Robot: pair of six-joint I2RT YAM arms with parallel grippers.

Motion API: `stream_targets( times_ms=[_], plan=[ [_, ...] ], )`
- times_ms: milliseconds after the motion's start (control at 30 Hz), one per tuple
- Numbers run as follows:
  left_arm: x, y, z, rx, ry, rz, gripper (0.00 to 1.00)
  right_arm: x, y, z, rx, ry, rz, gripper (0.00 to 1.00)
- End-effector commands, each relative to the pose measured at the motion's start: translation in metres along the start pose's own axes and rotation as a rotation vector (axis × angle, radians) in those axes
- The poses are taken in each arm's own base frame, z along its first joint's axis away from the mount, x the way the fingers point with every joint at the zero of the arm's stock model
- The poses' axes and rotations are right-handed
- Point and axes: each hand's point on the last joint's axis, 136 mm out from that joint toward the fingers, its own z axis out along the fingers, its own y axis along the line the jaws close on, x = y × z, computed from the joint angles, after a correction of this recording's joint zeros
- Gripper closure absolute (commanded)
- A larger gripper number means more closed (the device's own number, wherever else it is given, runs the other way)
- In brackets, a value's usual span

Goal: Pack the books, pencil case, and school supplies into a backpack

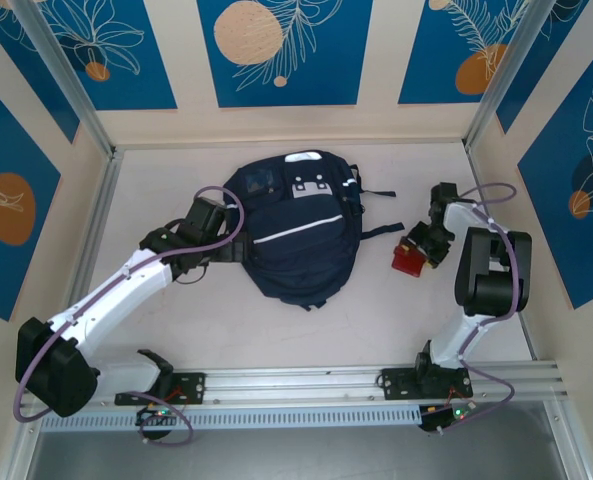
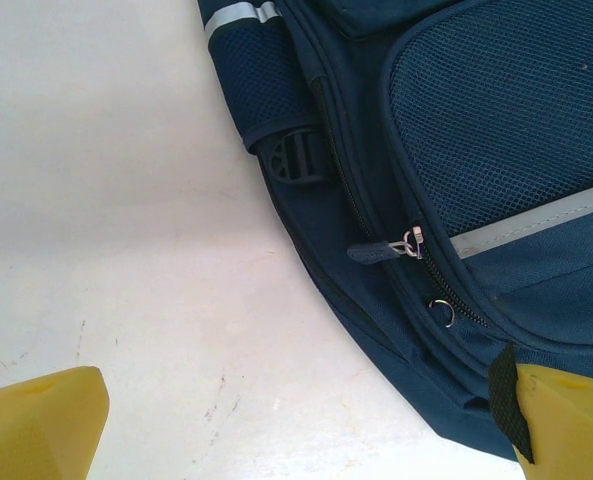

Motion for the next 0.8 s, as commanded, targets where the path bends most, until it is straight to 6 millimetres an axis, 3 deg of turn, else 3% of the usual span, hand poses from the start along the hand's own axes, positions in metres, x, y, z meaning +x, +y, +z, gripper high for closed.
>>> stream_targets(
  times_ms=[0,100,267,467,767],
  plan=[
    [0.003,0.001,-0.002,0.018,0.014,-0.022,0.00,0.028,0.024,0.000,-0.095,0.100,-0.047,0.40],
    [0.001,-0.002,-0.003,0.030,0.013,-0.024,0.00,0.025,0.037,-0.013,-0.174,0.085,-0.065,0.39],
    [-0.002,-0.005,-0.006,0.047,0.011,-0.021,0.00,0.012,0.028,-0.026,-0.208,0.045,-0.064,0.42],
    [-0.006,-0.021,-0.008,0.120,0.024,0.010,0.00,0.018,0.018,-0.008,-0.177,0.093,-0.078,0.50],
    [-0.015,-0.065,-0.014,0.307,0.044,0.137,0.05,0.030,0.026,0.013,-0.181,0.167,-0.121,0.62]
  ],
)
